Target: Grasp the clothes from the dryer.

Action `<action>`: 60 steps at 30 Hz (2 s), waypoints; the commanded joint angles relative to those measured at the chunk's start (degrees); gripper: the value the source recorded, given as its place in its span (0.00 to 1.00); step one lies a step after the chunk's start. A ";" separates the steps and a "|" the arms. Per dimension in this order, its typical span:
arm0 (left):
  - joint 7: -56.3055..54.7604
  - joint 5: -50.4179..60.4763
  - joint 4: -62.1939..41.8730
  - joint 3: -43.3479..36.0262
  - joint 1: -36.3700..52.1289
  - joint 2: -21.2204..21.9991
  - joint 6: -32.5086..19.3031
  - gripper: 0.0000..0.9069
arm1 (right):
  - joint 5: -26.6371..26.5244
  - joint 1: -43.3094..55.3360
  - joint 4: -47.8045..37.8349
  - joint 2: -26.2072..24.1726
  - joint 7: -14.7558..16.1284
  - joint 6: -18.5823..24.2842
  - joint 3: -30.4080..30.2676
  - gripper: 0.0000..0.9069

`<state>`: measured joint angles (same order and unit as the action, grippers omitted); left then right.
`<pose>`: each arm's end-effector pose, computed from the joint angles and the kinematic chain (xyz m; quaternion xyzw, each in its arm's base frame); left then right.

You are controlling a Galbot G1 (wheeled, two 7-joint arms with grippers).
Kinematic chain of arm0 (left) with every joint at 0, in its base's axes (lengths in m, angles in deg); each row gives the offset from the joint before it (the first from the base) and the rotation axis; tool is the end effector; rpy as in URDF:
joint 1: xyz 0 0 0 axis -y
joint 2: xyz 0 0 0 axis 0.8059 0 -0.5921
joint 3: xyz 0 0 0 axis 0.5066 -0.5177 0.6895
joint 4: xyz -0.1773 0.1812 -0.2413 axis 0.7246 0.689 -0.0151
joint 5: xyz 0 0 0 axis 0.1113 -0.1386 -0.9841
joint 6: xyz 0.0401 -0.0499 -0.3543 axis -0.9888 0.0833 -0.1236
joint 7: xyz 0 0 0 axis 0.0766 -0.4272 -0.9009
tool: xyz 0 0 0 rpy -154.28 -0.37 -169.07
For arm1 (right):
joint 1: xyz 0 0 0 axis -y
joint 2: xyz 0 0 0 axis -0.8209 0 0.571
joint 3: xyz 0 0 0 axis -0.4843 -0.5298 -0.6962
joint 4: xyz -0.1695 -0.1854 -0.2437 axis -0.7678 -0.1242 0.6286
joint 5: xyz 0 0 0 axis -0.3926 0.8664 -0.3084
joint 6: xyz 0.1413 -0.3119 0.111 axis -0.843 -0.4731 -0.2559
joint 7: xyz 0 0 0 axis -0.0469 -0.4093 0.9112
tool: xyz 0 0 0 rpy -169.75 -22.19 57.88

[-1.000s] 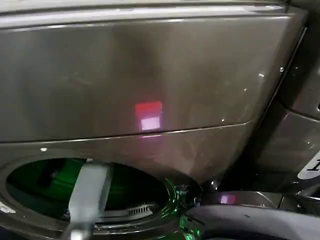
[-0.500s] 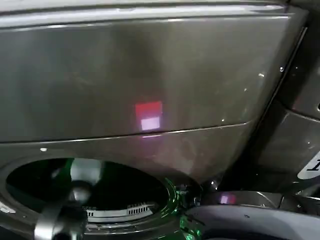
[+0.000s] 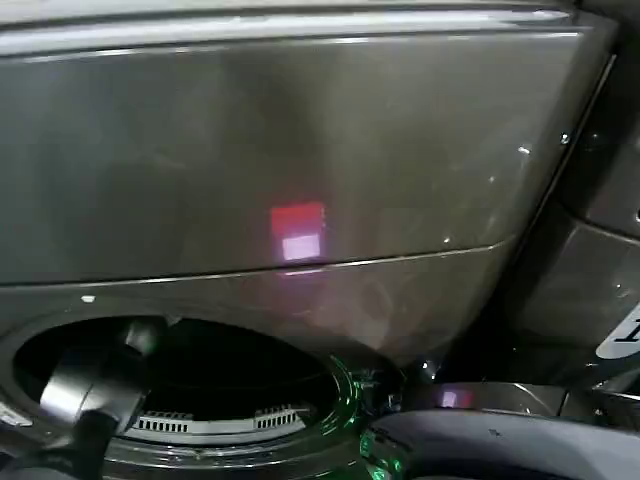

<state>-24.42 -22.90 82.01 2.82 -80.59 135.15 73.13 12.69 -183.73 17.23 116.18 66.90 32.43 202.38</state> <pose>0.6613 0.0767 -0.1911 -0.3784 -0.7689 -0.4508 0.2498 -0.0933 -0.4261 0.0180 0.5034 0.7990 -0.2011 0.2605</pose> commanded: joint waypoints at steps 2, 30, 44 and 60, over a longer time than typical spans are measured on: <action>2.73 21.45 -1.63 -2.00 1.47 0.28 -0.96 1.00 | 0.02 0.16 0.26 0.06 -0.35 0.07 -0.36 1.00; 6.28 27.10 -4.86 -1.90 1.41 1.75 -2.35 0.00 | 0.33 0.45 0.05 0.24 -0.48 0.19 -0.64 1.00; -11.54 3.04 8.51 12.72 -10.88 0.21 6.46 0.00 | 0.41 1.09 1.74 1.50 -2.04 -0.41 -1.87 1.00; -44.00 -26.91 34.74 26.69 -31.48 4.41 -2.44 0.00 | -1.01 2.25 4.33 1.98 0.80 0.83 -2.07 1.00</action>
<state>-51.20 -37.01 104.89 22.98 -101.87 137.37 76.35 12.33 -181.80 20.43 118.12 65.69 32.78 200.57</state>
